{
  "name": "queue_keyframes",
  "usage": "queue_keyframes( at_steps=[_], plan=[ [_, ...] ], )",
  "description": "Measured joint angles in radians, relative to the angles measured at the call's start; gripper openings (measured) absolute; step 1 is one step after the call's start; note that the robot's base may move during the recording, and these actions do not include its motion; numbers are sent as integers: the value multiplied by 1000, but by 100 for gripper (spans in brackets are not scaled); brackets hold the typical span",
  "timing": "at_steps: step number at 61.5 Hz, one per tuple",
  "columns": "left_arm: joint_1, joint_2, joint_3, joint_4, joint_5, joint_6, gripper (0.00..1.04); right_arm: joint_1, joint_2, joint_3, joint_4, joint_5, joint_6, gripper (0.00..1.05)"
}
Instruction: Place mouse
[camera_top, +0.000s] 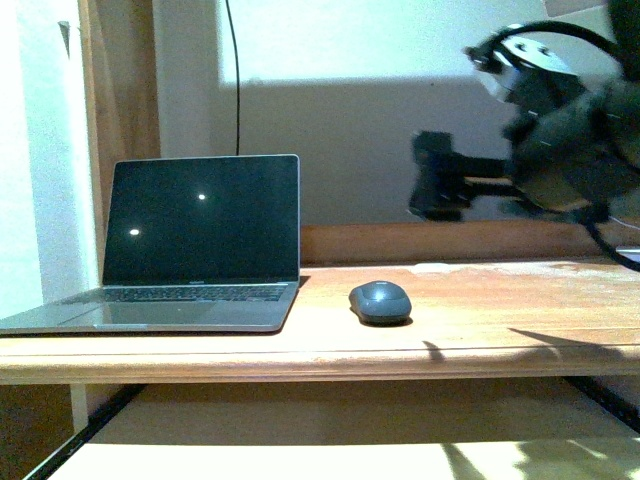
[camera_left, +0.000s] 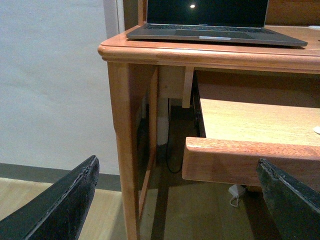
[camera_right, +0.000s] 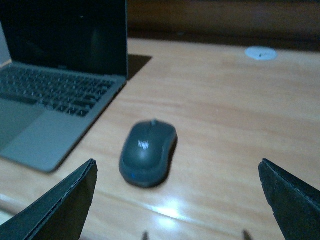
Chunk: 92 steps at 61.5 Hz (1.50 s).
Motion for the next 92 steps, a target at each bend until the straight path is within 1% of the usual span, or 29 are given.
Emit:
queue_keyframes(
  at_steps=[3,11,21,30,39,50,58,65,80,92],
  plan=[
    [0,0,0,0,0,0,97,-45,-55,-93,9,-85,-2,97],
    [0,0,0,0,0,0,97,-135,-177,-283,16,-264,-23,97],
    [0,0,0,0,0,0,97,-240,-330,-434,-2,-470,-42,97],
    [0,0,0,0,0,0,97,-339,-443,-537,-57,-631,-82,97],
    [0,0,0,0,0,0,97,-398,-530,-622,-115,-744,-123,97],
    [0,0,0,0,0,0,97,-433,-575,-705,-177,-787,-185,97],
    [0,0,0,0,0,0,97,-426,-595,-752,-201,-789,-222,97],
    [0,0,0,0,0,0,97,-386,-597,-787,-188,-754,-235,97],
    [0,0,0,0,0,0,97,-295,-548,-827,-84,-678,-223,97],
    [0,0,0,0,0,0,97,-240,-492,-845,-14,-634,-204,97]
  ],
)
